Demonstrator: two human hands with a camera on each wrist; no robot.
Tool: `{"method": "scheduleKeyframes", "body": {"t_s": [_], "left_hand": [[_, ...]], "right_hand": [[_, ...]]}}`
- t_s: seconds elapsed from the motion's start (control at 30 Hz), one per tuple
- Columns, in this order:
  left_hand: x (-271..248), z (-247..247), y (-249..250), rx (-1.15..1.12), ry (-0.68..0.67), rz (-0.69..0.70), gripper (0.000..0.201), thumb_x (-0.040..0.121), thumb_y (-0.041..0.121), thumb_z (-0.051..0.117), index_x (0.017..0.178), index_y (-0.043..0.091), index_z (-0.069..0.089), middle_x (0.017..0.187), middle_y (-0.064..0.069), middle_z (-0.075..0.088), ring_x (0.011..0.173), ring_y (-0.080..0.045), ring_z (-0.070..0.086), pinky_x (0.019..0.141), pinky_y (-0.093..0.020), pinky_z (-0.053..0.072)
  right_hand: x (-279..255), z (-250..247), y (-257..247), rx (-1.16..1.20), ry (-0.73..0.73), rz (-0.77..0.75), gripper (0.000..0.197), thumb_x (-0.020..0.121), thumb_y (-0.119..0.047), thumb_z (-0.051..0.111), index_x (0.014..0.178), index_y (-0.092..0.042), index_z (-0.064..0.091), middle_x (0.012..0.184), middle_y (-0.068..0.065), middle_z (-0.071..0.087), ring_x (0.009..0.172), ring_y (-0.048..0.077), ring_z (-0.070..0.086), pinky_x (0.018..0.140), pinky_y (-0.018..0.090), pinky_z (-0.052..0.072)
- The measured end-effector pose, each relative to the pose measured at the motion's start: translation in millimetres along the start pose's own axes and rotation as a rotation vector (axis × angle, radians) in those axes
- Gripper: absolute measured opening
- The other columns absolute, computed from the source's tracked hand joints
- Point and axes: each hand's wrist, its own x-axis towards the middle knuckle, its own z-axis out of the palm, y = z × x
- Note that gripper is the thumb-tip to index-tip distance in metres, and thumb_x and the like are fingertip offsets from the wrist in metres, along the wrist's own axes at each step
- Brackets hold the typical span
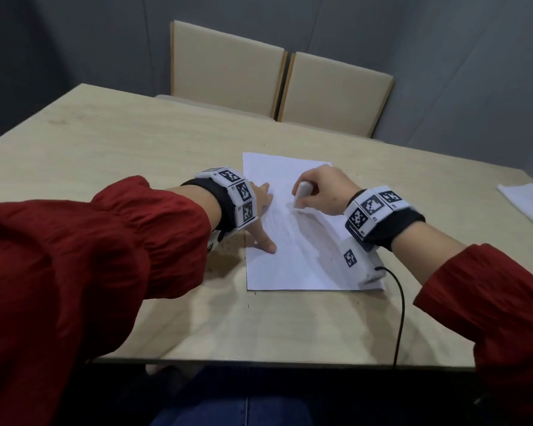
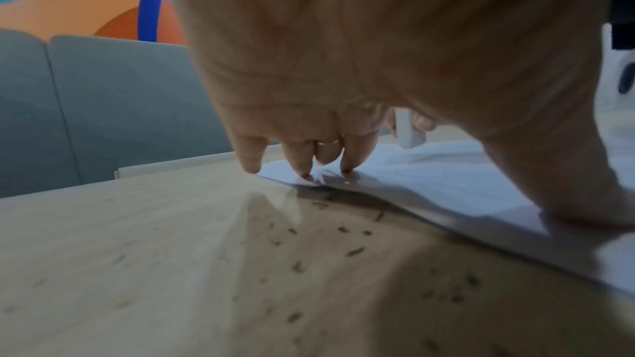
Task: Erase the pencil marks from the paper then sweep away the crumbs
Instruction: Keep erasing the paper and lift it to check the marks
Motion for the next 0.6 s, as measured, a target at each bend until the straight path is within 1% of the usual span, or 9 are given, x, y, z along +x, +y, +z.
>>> {"method": "scheduleKeyframes", "body": {"t_s": [0.17, 0.27, 0.37, 0.43, 0.47, 0.5, 0.53, 0.57, 0.6], "left_hand": [[3, 4, -3, -0.009, -0.008, -0.03, 0.135, 0.058, 0.083, 0.064, 0.155, 0.012, 0.003, 0.162, -0.008, 0.006, 0.147, -0.028, 0.017, 0.116, -0.048, 0.024], [4, 5, -4, -0.033, -0.015, -0.04, 0.133, 0.06, 0.08, 0.067, 0.155, 0.013, 0.004, 0.163, -0.007, 0.004, 0.148, -0.027, 0.015, 0.117, -0.047, 0.023], [1, 2, -1, -0.034, -0.038, -0.058, 0.133, 0.061, 0.079, 0.067, 0.156, 0.016, -0.003, 0.163, -0.005, -0.007, 0.15, -0.026, 0.007, 0.12, -0.046, 0.017], [1, -1, -1, -0.048, -0.048, -0.065, 0.137, 0.058, 0.083, 0.065, 0.156, 0.016, -0.002, 0.163, -0.004, -0.002, 0.149, -0.025, 0.012, 0.12, -0.045, 0.017], [2, -2, 0, -0.041, -0.058, -0.065, 0.144, 0.047, 0.09, 0.062, 0.156, 0.016, 0.004, 0.162, -0.003, 0.01, 0.144, -0.024, 0.024, 0.118, -0.044, 0.022], [2, -4, 0, -0.019, -0.062, -0.058, 0.156, 0.03, 0.099, 0.055, 0.155, 0.014, 0.015, 0.154, -0.002, 0.029, 0.13, -0.021, 0.038, 0.113, -0.042, 0.03], [4, -3, 0, 0.005, -0.055, -0.046, 0.168, 0.011, 0.103, 0.045, 0.151, 0.011, 0.028, 0.143, -0.005, 0.043, 0.113, -0.018, 0.043, 0.107, -0.039, 0.036], [8, -2, -1, 0.018, -0.044, -0.032, 0.175, -0.001, 0.104, 0.037, 0.147, 0.009, 0.036, 0.141, -0.01, 0.048, 0.106, -0.017, 0.044, 0.102, -0.037, 0.039], [12, 0, -1, 0.025, -0.033, -0.026, 0.177, -0.005, 0.103, 0.033, 0.144, 0.007, 0.04, 0.145, -0.012, 0.047, 0.107, -0.018, 0.047, 0.104, -0.04, 0.039]], "right_hand": [[21, 8, -18, -0.069, 0.022, -0.031, 0.017, 0.084, -0.01, 0.059, 0.097, -0.01, 0.069, 0.087, -0.004, 0.059, 0.082, 0.012, 0.051, 0.068, 0.02, 0.035], [26, 17, -25, -0.112, -0.011, -0.072, 0.014, 0.081, -0.007, 0.059, 0.092, -0.006, 0.068, 0.088, 0.003, 0.066, 0.082, 0.021, 0.058, 0.064, 0.023, 0.037], [29, 19, -28, -0.132, -0.052, -0.1, 0.013, 0.079, -0.003, 0.057, 0.087, -0.004, 0.067, 0.084, 0.005, 0.07, 0.083, 0.025, 0.062, 0.064, 0.025, 0.042], [24, 18, -30, -0.142, -0.072, -0.115, 0.012, 0.078, -0.002, 0.058, 0.086, -0.005, 0.067, 0.082, 0.004, 0.071, 0.082, 0.024, 0.063, 0.066, 0.026, 0.046], [20, 18, -31, -0.146, -0.082, -0.119, 0.012, 0.077, -0.002, 0.059, 0.085, -0.005, 0.067, 0.08, 0.003, 0.072, 0.082, 0.022, 0.063, 0.067, 0.026, 0.046], [13, 18, -30, -0.149, -0.1, -0.122, 0.012, 0.077, -0.002, 0.06, 0.086, -0.006, 0.067, 0.079, 0.001, 0.072, 0.08, 0.02, 0.062, 0.067, 0.024, 0.046], [6, 19, -30, -0.149, -0.128, -0.126, 0.012, 0.077, -0.001, 0.061, 0.086, -0.007, 0.067, 0.077, -0.001, 0.072, 0.078, 0.017, 0.061, 0.067, 0.023, 0.045], [-1, 19, -29, -0.148, -0.158, -0.132, 0.013, 0.076, -0.001, 0.061, 0.086, -0.007, 0.067, 0.075, -0.002, 0.072, 0.077, 0.015, 0.06, 0.068, 0.023, 0.044], [-5, 19, -29, -0.147, -0.176, -0.139, 0.013, 0.076, -0.001, 0.062, 0.087, -0.007, 0.067, 0.074, -0.003, 0.071, 0.077, 0.015, 0.06, 0.07, 0.023, 0.045]]}}
